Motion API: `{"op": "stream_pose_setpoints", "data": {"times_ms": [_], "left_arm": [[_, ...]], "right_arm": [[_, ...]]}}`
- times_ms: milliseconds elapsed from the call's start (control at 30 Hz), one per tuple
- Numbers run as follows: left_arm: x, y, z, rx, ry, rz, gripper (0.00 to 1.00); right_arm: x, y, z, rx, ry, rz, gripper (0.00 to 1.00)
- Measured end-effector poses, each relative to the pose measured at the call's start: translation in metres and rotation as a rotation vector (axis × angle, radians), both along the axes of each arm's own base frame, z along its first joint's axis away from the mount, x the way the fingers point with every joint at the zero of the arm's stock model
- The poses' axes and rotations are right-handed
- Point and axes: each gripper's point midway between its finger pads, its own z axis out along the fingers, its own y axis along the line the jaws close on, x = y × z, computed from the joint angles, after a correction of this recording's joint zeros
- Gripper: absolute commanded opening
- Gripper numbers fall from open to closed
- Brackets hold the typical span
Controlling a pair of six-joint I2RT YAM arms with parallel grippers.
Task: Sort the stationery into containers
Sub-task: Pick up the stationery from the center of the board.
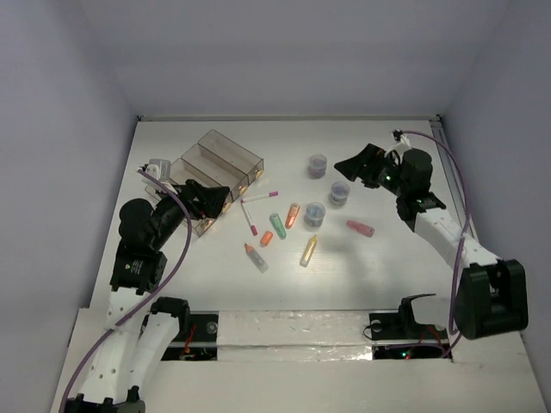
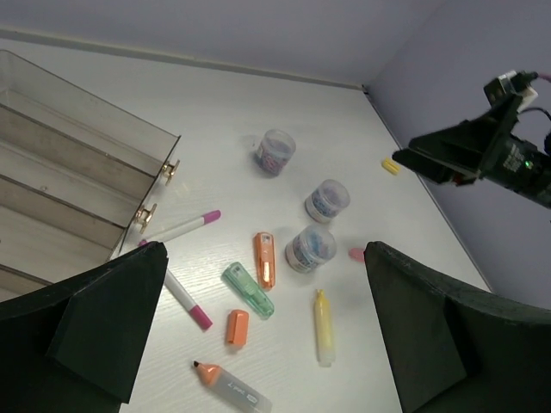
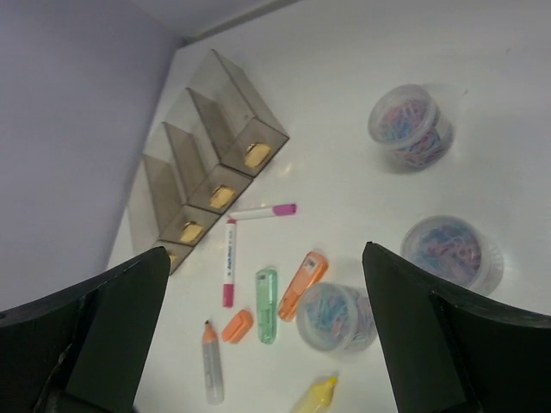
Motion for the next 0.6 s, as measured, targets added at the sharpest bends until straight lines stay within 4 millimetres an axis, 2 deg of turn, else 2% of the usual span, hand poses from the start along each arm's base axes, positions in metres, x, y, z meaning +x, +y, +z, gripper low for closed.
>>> {"op": "stream_pose_setpoints", "data": {"times_ms": [267,433,500,600], "left_arm": [[-0.004,-0.004,-0.028,0.045,0.065,-0.044,0.99],[-0.009,-0.002,-0.033,0.069,0.066,-0.042,0.99],[-0.013,-0.001,-0.031,0.075,0.053,-0.037,0.99],[-0.017,0.001,-0.027,0.079,0.03,-0.029,0.99]], "right_arm": [[0.079,0.012,-0.046,-0.231,0.11,-0.097,1.0],[0.12,0.035,-0.078,-0.459,0.152,-0.12,1.0],[0.128,0.041,-0.095,-0.547,0.177,-0.131,1.0],[0.128,0.047,-0.121,-0.656,0.219,-0.123,1.0]]}}
